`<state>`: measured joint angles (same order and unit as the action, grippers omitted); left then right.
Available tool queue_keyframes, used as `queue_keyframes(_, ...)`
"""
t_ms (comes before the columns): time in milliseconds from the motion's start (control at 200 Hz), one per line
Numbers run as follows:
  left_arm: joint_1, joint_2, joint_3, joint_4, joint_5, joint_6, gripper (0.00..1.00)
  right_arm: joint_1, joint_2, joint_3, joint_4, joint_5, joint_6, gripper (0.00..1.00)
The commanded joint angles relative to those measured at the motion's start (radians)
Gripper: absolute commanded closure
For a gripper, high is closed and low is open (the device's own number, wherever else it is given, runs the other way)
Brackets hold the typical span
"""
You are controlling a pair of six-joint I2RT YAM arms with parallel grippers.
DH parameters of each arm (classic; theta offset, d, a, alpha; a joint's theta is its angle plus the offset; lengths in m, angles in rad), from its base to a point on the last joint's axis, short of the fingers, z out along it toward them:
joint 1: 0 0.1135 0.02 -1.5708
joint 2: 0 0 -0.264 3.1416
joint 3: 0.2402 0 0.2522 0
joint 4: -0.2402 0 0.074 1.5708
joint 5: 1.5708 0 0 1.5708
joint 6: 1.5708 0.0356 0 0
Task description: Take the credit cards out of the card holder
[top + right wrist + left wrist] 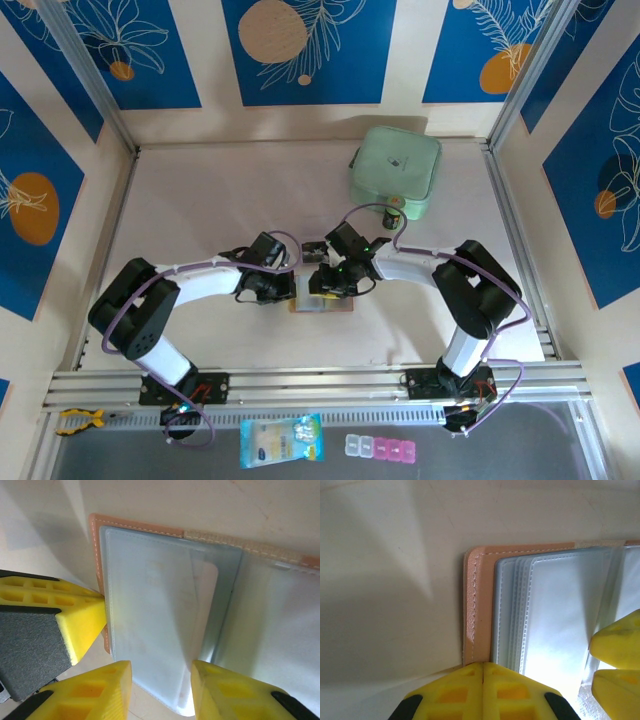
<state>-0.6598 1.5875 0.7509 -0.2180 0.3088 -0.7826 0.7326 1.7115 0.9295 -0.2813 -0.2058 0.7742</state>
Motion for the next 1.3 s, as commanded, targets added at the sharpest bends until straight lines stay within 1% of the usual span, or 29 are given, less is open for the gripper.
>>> queue_keyframes(0,-0.006,0.010,0.005,-0.038,-0.016,0.019,0.98,-0.006,-0.024,-0.009,-0.022,0.006,-0.013,0.64)
queue_keyframes(240,-0.006,0.009,0.005,-0.040,-0.017,0.019,0.98,-0.002,-0.067,-0.011,-0.006,0.005,-0.004,0.66)
queue_keyframes(305,-0.005,0.011,0.005,-0.038,-0.018,0.019,0.98,-0.001,-0.067,-0.010,0.017,-0.014,0.000,0.67)
queue_keyframes(575,-0.006,0.008,0.004,-0.040,-0.016,0.019,0.98,0.013,0.019,0.031,0.055,-0.080,0.005,0.67)
queue_keyframes(790,-0.005,0.005,-0.001,-0.041,-0.017,0.020,0.98,0.017,0.056,0.042,0.021,-0.044,0.004,0.66)
queue_keyframes(1010,-0.006,0.005,-0.004,-0.039,-0.017,0.020,0.98,0.012,0.021,0.024,-0.055,0.035,-0.013,0.66)
queue_keyframes(1170,-0.005,0.005,-0.002,-0.039,-0.017,0.019,0.98,-0.002,-0.010,0.001,-0.073,0.040,-0.024,0.66)
queue_keyframes(1296,-0.004,0.002,-0.001,-0.038,-0.017,0.020,0.98,-0.013,-0.023,-0.016,-0.061,0.021,-0.031,0.66)
